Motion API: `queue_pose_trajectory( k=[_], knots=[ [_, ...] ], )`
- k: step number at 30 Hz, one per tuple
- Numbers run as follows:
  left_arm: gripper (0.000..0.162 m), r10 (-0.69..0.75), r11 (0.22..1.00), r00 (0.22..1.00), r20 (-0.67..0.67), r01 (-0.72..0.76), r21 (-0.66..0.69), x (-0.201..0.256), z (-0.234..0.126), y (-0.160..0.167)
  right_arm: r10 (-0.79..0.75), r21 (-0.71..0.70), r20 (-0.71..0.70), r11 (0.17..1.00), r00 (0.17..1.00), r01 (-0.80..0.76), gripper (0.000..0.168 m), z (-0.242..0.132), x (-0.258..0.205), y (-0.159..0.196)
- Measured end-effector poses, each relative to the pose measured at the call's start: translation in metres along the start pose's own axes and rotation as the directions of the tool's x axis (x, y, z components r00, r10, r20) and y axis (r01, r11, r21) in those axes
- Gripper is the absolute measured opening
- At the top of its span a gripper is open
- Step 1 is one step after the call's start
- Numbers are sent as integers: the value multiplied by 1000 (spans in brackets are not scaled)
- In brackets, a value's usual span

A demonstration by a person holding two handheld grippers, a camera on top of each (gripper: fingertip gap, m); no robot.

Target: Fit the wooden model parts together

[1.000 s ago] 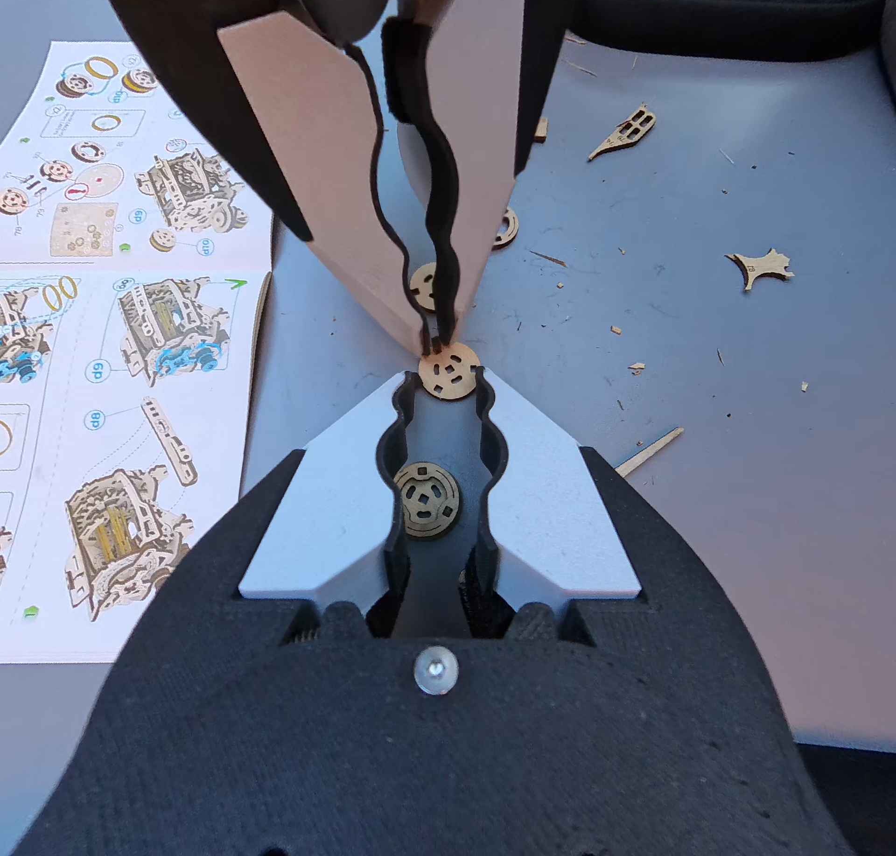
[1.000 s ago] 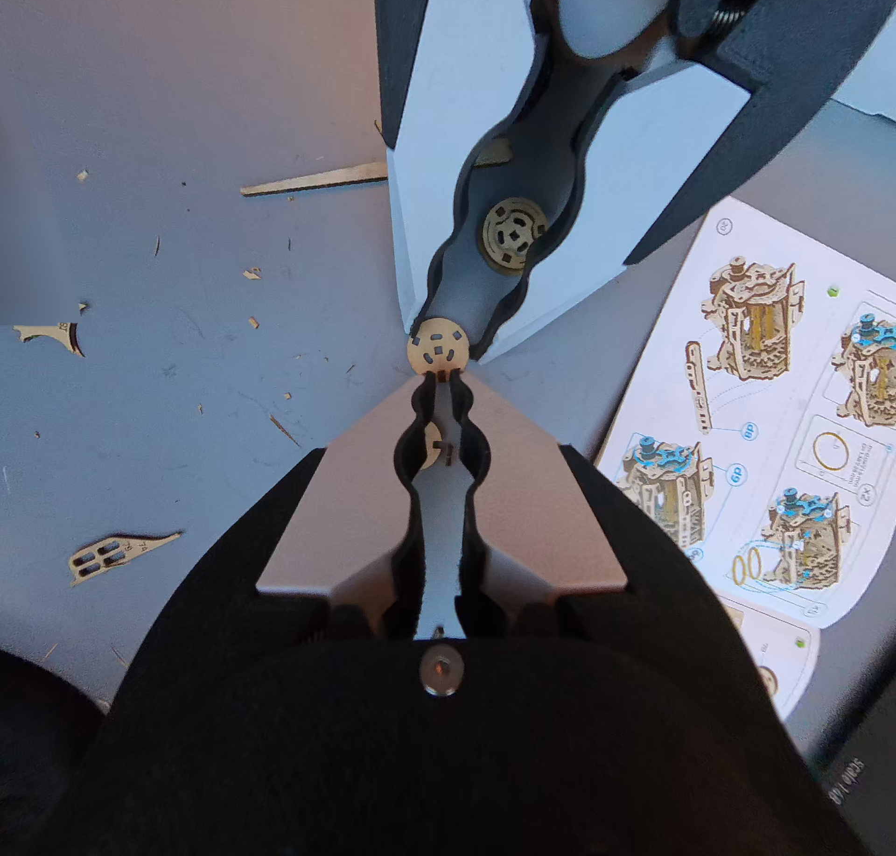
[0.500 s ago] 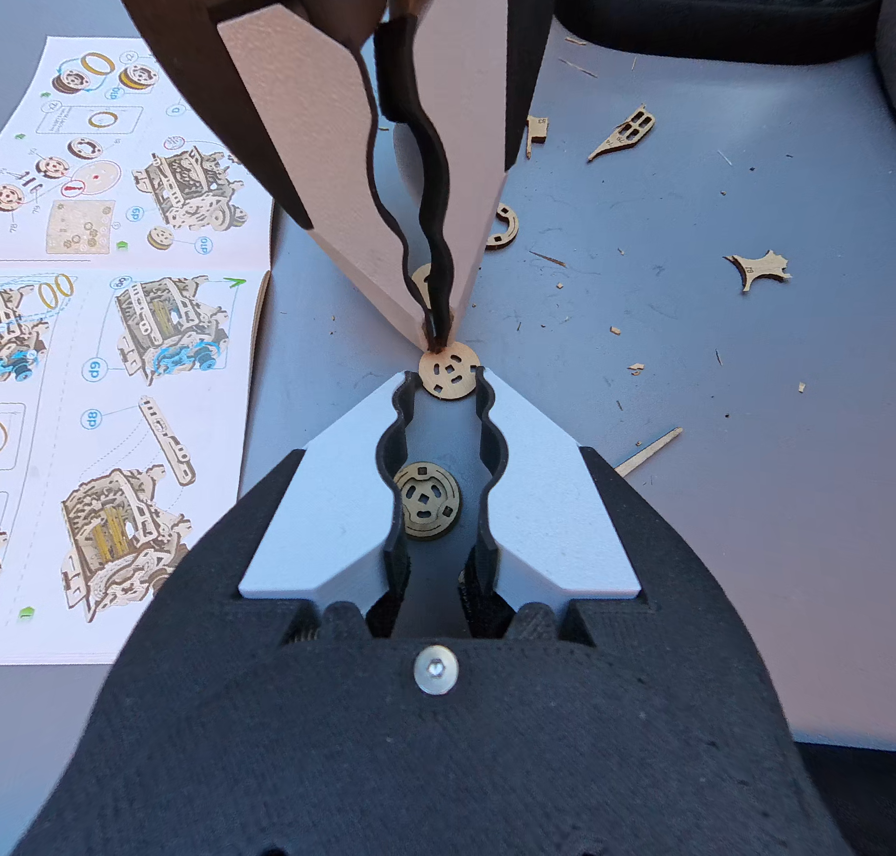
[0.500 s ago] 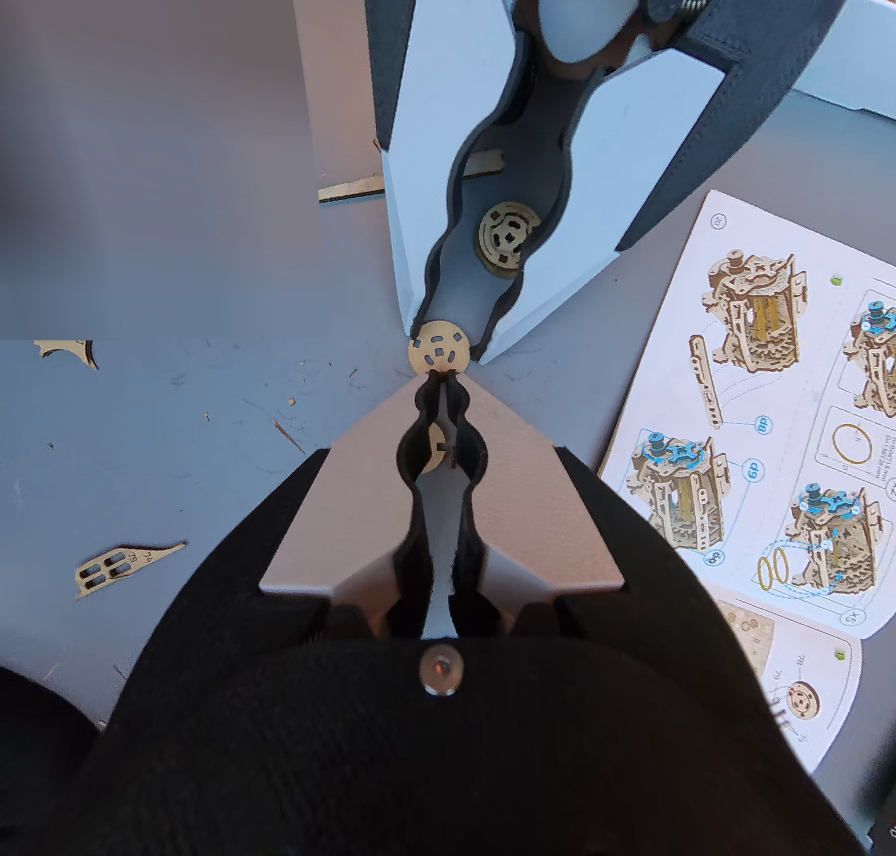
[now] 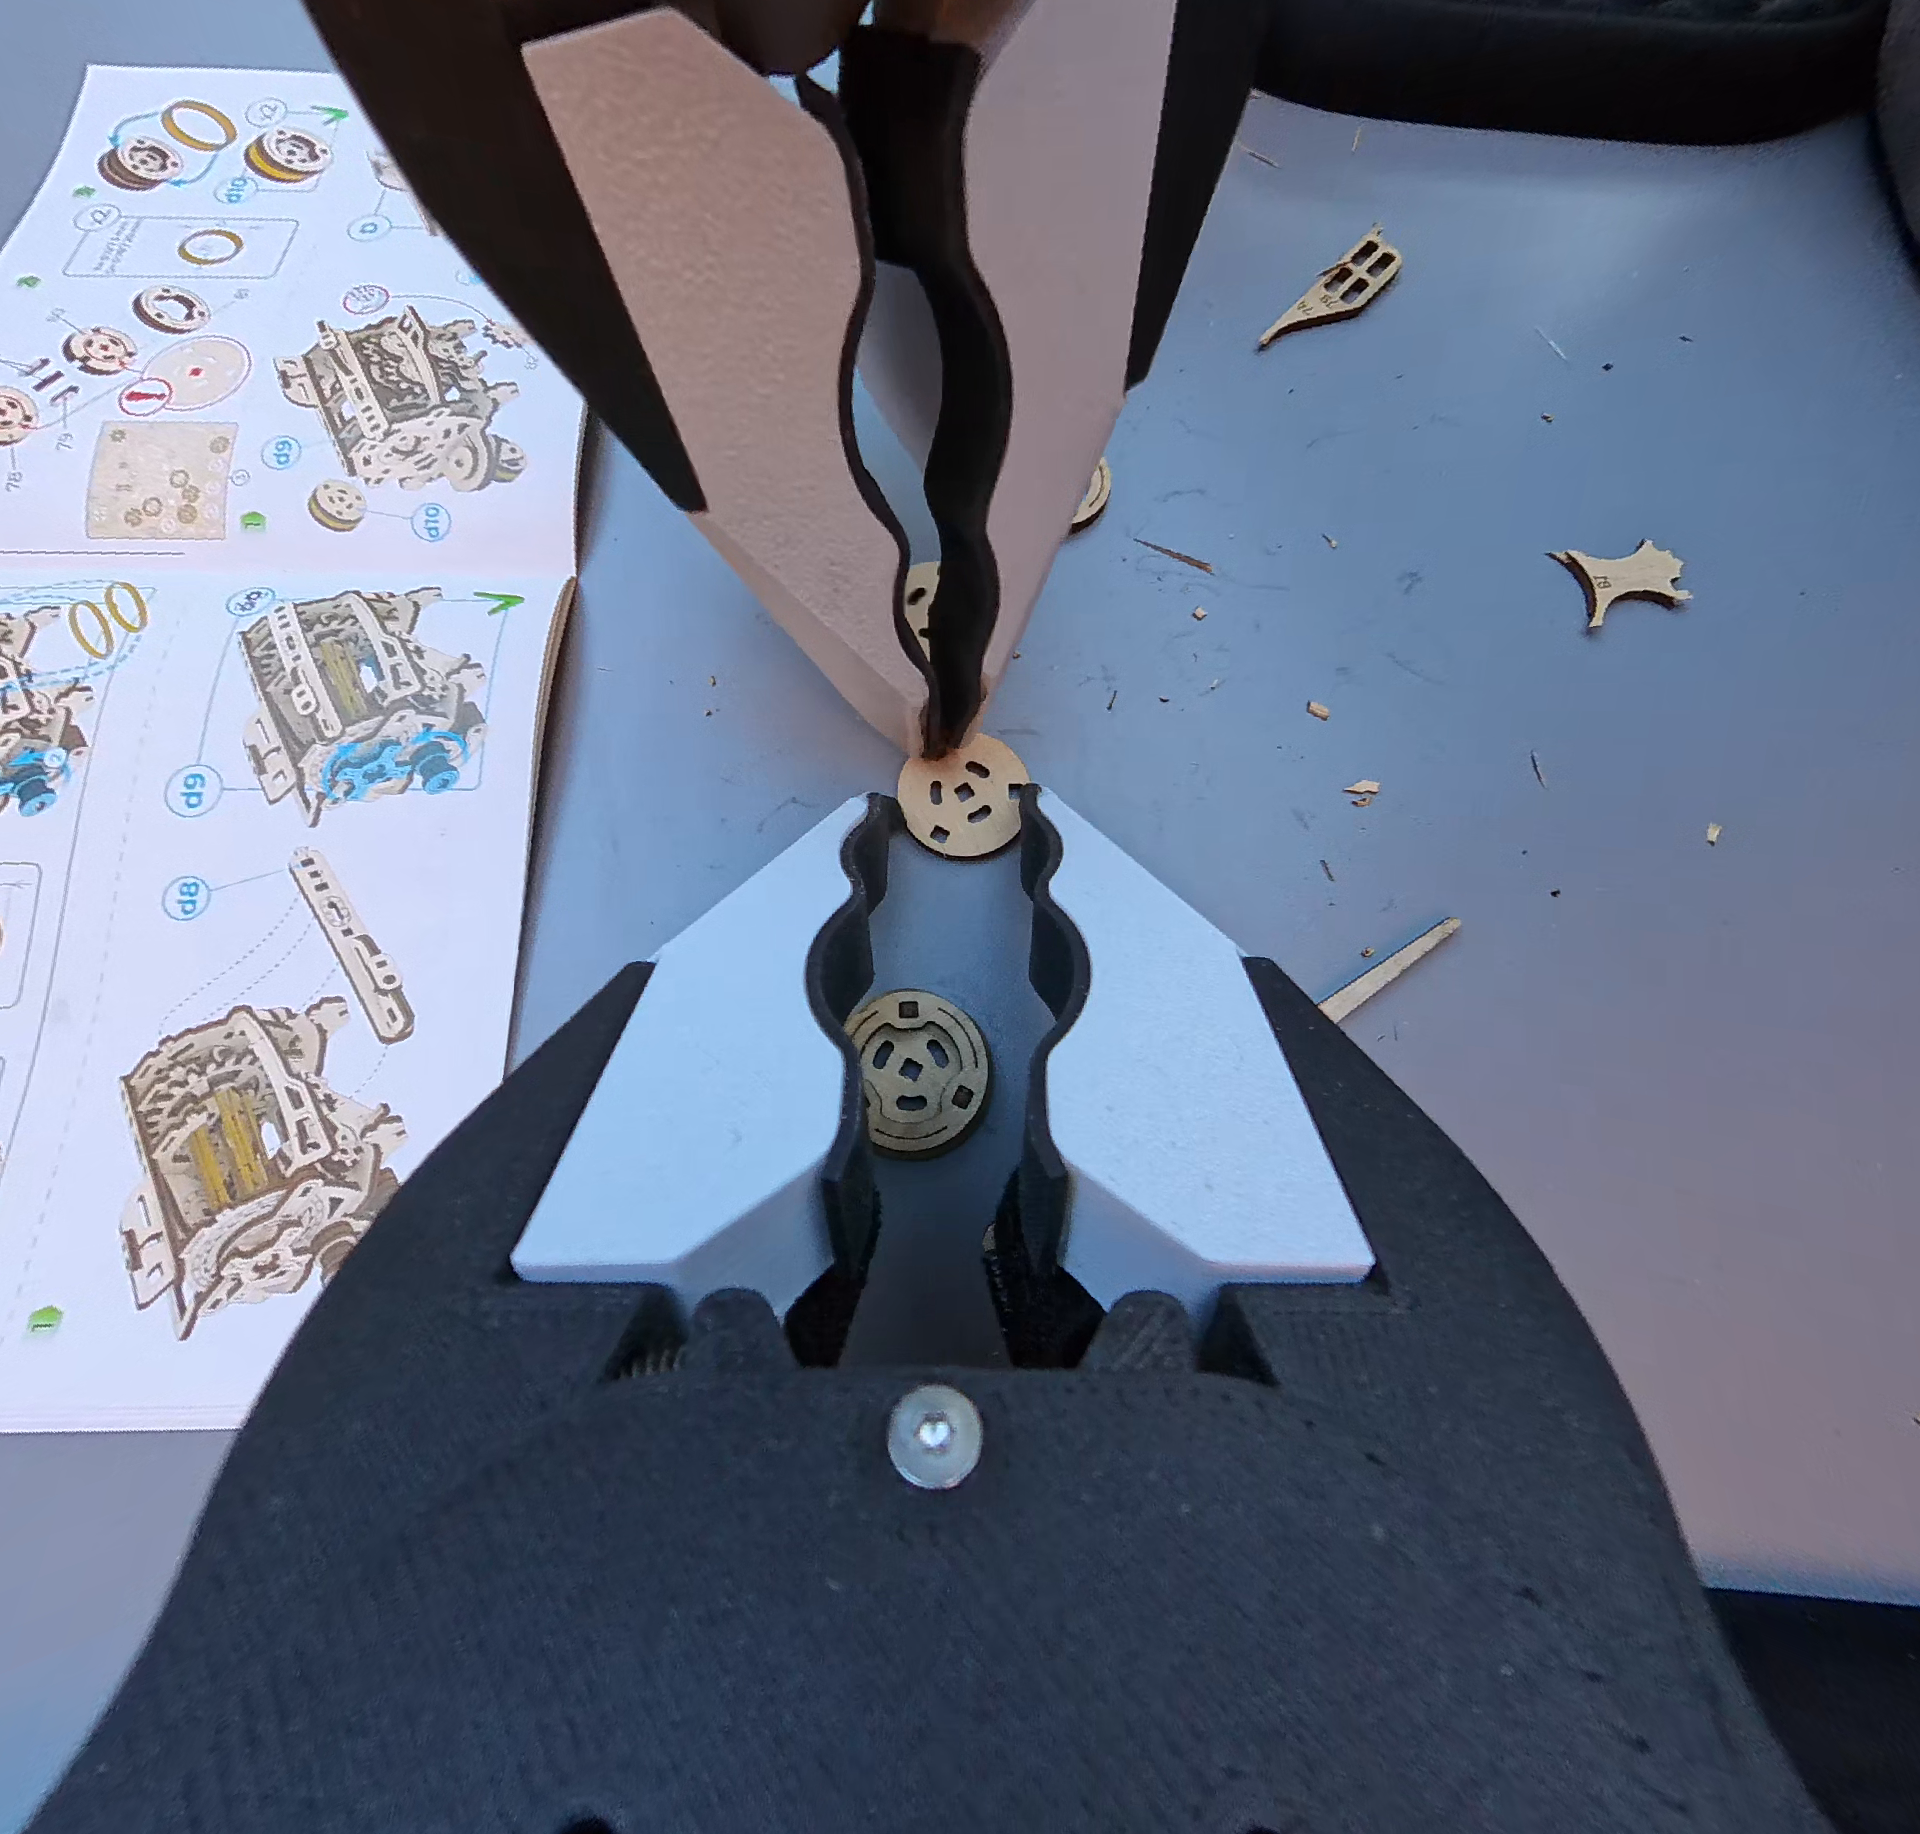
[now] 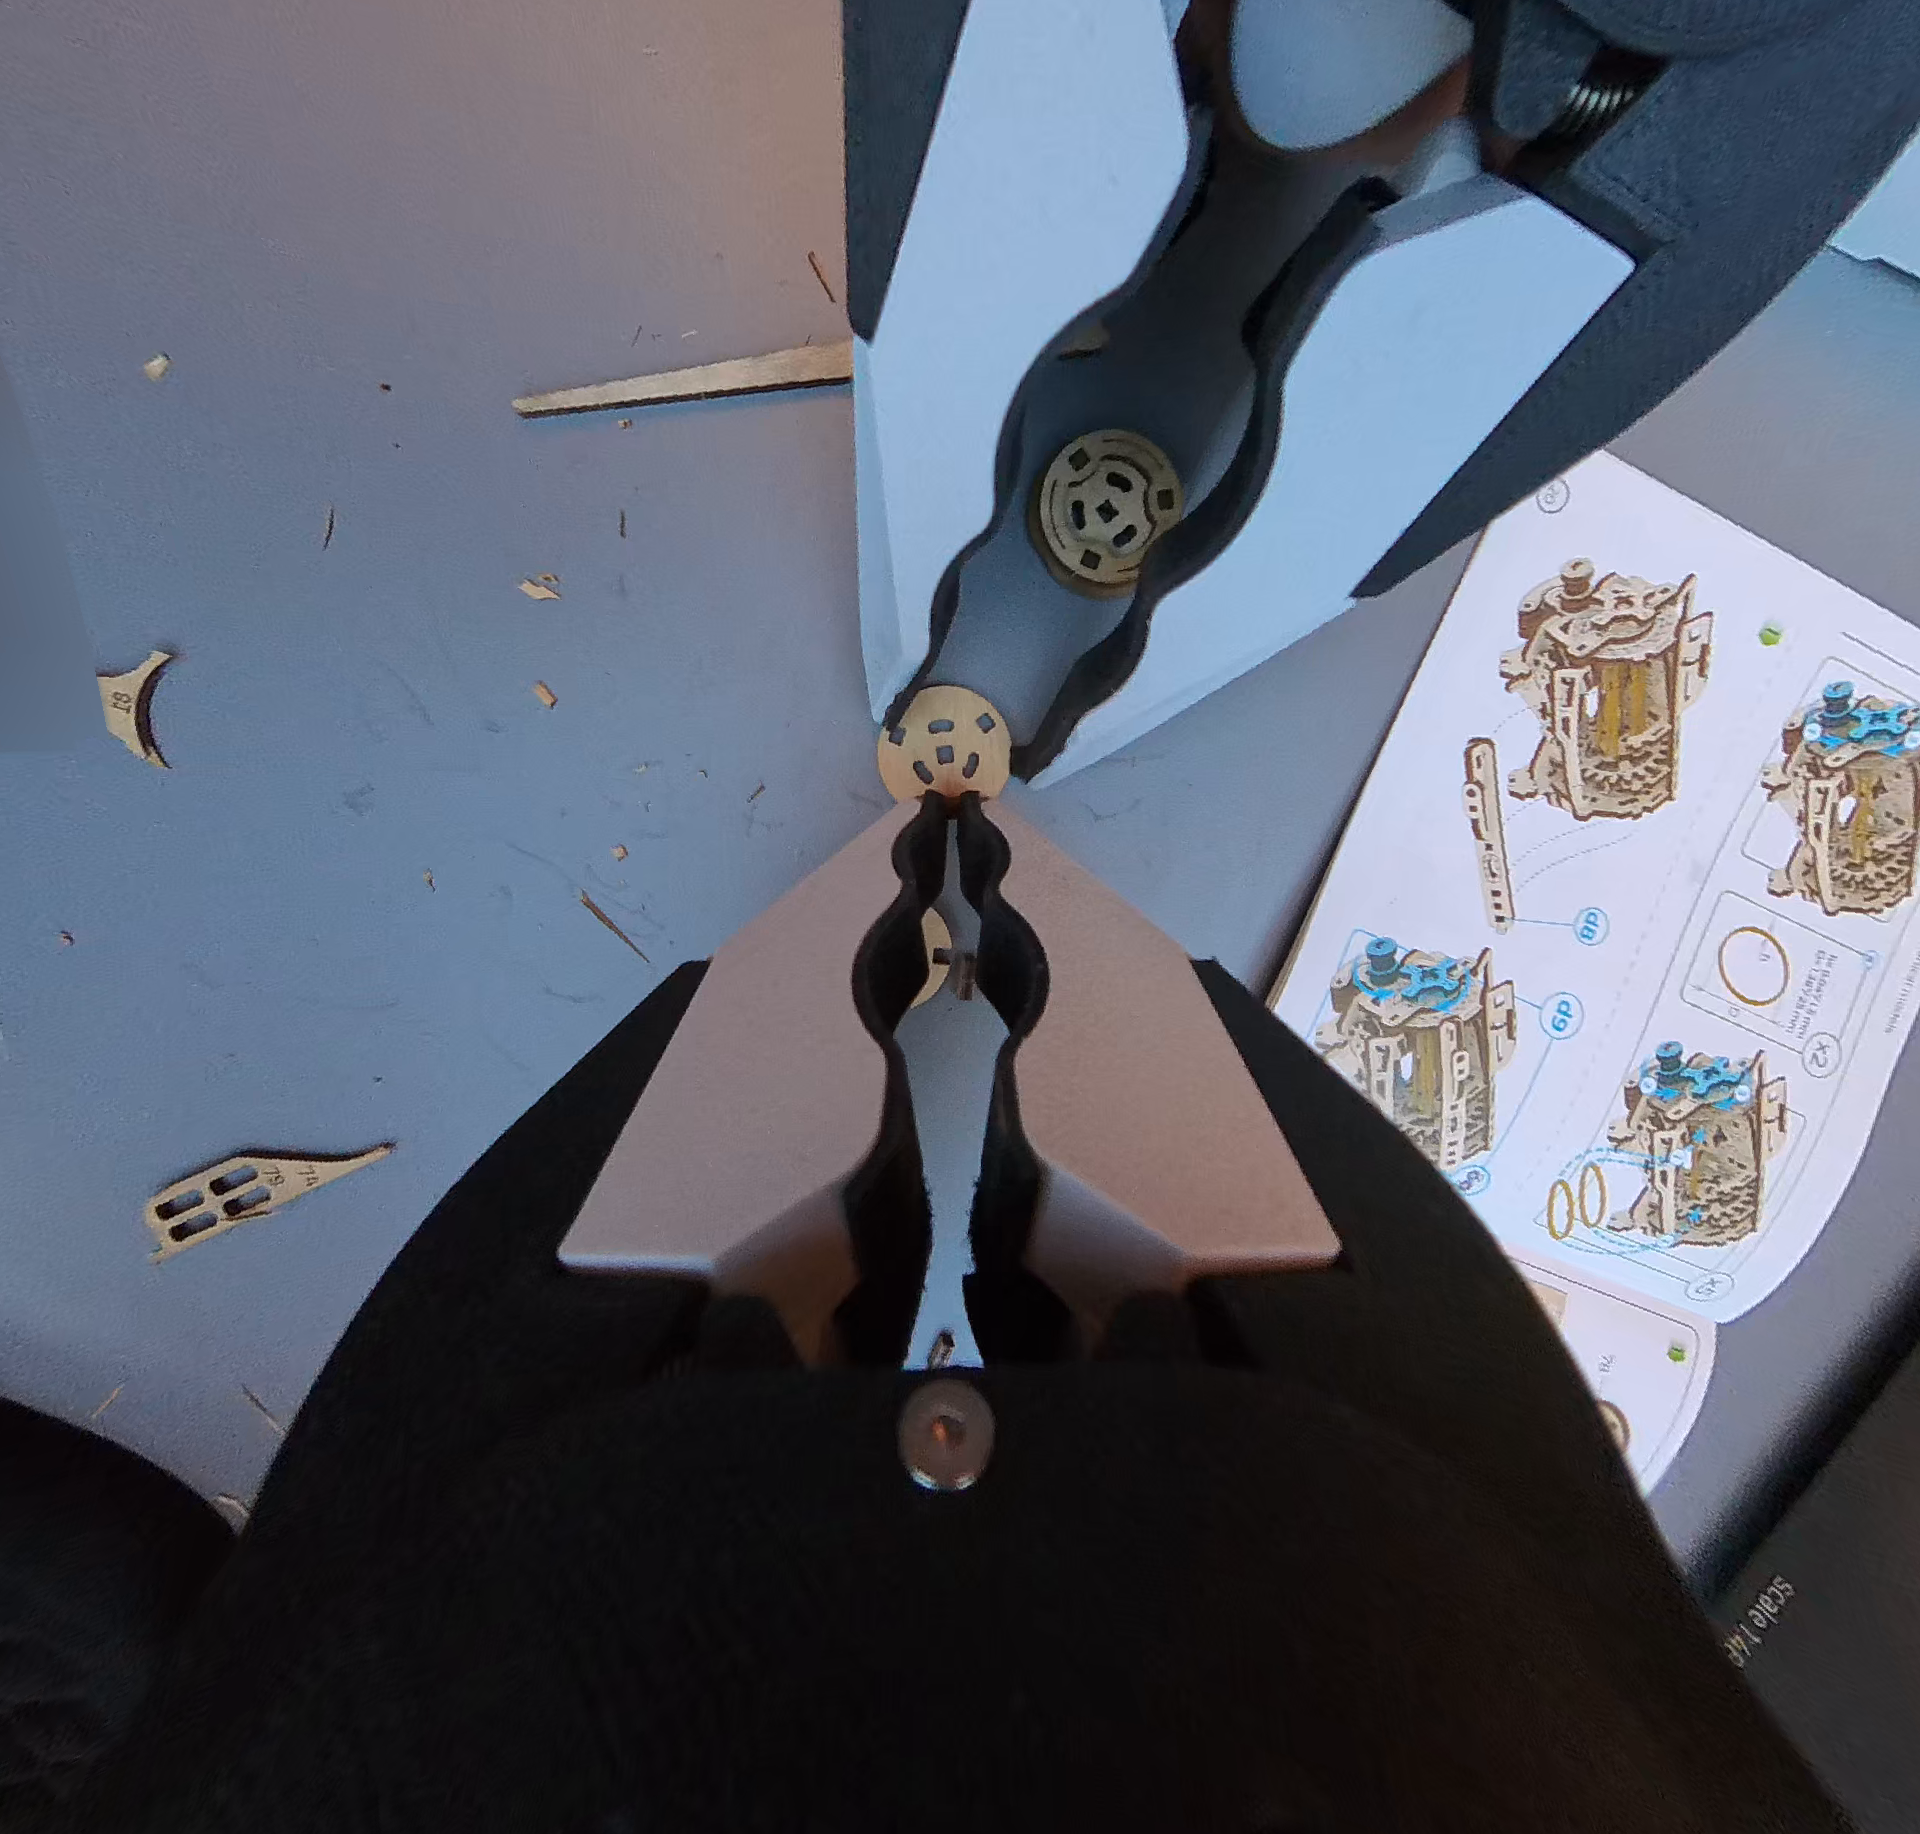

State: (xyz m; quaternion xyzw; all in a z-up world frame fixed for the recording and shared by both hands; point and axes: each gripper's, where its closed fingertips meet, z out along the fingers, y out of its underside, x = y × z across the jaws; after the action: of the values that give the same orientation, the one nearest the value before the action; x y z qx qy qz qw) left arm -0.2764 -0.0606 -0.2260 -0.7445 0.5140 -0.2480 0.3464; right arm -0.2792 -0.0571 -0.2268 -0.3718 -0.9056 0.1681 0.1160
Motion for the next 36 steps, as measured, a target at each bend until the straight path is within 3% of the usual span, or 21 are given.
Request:
queue_pose_trajectory(
  k=[26, 36],
  knots=[
    [24, 5, 1000, 1000, 5, -5, 0, 0, 0, 0, -52, -92, 14, 994, 999, 53, 1, 1, -1, 1],
    [23, 3, 1000, 1000, 5, -3, 0, 1, 0, 0, -62, 9, -36, 998, 997, 63, 11, -4, 2, -2]
  ],
)
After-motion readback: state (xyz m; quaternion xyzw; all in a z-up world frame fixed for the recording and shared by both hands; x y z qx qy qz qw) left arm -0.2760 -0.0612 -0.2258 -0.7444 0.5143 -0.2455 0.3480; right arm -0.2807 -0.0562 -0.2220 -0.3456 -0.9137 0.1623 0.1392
